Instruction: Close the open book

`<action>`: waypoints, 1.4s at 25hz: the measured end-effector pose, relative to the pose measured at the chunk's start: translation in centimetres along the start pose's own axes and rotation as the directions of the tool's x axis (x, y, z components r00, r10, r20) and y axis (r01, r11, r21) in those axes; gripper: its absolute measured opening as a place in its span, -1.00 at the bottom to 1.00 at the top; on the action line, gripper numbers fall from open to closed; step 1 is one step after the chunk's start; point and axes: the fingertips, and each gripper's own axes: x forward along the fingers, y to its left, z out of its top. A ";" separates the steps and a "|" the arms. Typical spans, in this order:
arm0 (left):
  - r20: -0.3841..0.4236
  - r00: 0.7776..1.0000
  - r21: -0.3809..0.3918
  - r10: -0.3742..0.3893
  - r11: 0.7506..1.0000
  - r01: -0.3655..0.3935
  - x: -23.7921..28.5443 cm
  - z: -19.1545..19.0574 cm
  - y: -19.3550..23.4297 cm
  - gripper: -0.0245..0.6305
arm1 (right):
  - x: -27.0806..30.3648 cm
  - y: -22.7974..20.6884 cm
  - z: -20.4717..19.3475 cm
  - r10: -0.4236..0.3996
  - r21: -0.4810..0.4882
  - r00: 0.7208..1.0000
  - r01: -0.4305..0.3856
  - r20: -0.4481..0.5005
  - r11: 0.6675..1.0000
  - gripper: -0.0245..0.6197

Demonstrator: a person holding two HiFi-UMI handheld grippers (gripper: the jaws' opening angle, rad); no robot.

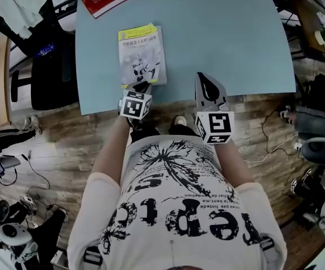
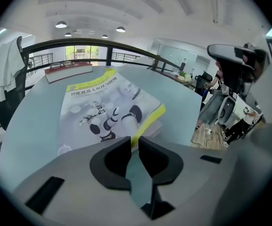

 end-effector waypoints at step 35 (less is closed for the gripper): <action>0.707 0.697 0.050 0.118 0.975 -0.216 -24.0 16.6 3.3 -0.85 | 1.5 6.2 7.6 0.080 -0.083 0.974 -0.064 0.213 0.995 -0.90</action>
